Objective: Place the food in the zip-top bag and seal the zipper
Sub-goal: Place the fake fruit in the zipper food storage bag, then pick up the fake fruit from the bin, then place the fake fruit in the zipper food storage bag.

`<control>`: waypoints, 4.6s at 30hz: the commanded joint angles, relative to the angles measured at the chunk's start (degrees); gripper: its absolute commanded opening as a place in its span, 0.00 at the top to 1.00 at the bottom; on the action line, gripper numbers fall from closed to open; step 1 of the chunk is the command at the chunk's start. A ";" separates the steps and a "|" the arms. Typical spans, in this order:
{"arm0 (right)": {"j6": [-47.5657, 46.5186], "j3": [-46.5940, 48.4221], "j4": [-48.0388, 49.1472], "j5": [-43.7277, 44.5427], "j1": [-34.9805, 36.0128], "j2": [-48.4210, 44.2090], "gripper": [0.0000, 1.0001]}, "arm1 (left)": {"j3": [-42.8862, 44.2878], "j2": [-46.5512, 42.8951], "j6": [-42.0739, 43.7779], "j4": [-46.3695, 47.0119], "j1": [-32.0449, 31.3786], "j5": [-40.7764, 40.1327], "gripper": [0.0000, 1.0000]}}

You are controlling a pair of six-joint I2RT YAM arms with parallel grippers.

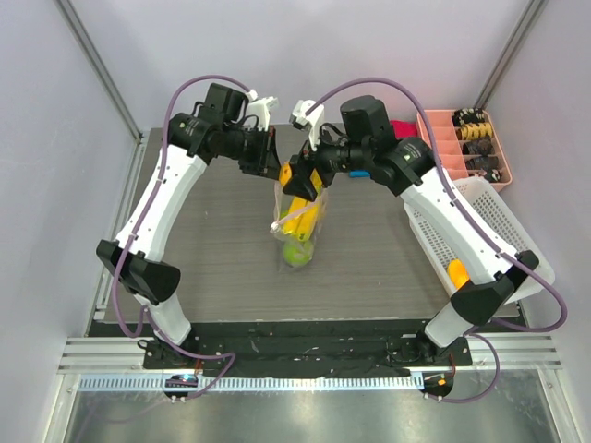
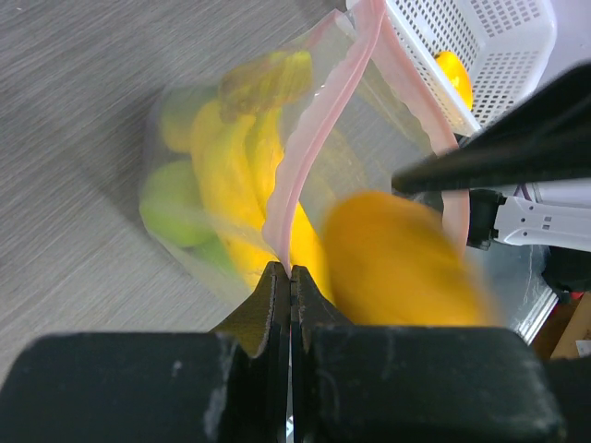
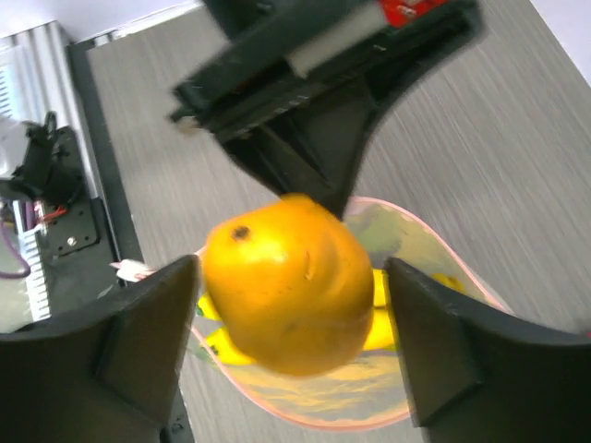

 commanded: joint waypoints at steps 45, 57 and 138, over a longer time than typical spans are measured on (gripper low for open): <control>-31.86 -45.53 -23.55 24.69 -71.94 -6.11 0.14 | -3.92 -4.86 2.50 2.42 -0.14 1.10 1.00; -30.10 -47.91 -13.26 23.90 -71.86 2.25 0.16 | -4.36 -4.07 2.33 2.95 -0.06 1.01 1.00; 26.67 -24.96 18.30 29.80 -1.54 -20.25 0.18 | 0.04 -1.78 3.29 0.84 -0.67 2.16 1.00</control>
